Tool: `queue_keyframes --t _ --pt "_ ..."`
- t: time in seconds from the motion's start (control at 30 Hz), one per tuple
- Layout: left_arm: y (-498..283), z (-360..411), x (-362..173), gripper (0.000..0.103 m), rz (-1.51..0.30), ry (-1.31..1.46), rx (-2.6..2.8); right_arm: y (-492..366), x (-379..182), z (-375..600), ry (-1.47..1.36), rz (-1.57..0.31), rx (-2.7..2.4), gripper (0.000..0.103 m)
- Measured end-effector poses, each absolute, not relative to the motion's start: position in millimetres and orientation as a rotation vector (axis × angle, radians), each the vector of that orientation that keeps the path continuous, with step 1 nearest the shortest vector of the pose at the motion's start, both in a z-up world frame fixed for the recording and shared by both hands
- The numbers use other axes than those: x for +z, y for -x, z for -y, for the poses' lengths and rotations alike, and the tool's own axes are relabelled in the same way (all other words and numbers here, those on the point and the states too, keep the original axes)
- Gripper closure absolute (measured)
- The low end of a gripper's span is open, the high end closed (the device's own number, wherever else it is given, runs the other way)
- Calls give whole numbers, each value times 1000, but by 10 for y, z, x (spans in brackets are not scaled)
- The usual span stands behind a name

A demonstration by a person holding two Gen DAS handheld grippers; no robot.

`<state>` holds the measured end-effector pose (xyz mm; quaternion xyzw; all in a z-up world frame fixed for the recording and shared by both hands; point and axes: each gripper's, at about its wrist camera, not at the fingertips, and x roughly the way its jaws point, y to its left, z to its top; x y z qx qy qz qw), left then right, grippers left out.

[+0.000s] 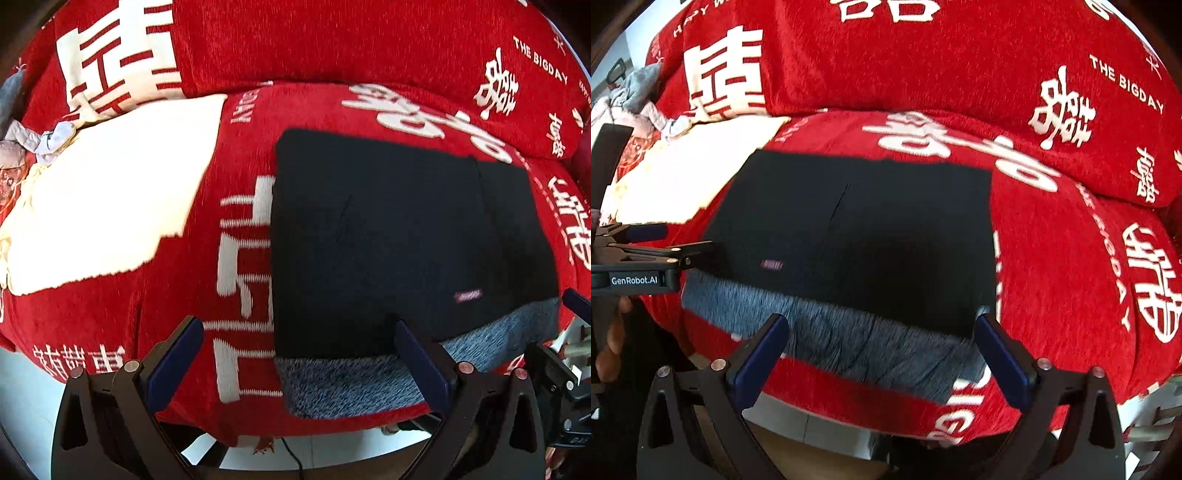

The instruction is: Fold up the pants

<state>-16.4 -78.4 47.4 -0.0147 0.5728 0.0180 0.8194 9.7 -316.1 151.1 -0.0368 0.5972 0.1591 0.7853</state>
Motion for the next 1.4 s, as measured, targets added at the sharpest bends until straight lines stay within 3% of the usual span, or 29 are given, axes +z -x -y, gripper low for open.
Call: queue_keyframes --t 0.23,0.5,0.73,0.9,1.07,1.23,1.4 --pt "196 717 409 0 -1227 69 18 -61 1262 3270 41 -1347 293 2" --pt "410 465 491 0 -1190 108 55 102 1762 3222 64 -1174 418 1" --pt "405 397 151 0 -1285 121 73 70 1263 3139 50 -1280 394 0" --pt "412 450 173 0 -1284 101 74 134 1292 3141 86 -1267 425 0" --pt "377 350 441 0 -1216 251 -56 -12 1612 3747 -60 -1172 379 0" --pt "113 499 347 0 -1252 231 -153 -190 1317 4421 -289 -1255 180 0" --pt "-95 676 277 0 -1278 220 -217 -241 1180 4423 -339 -1271 222 0"
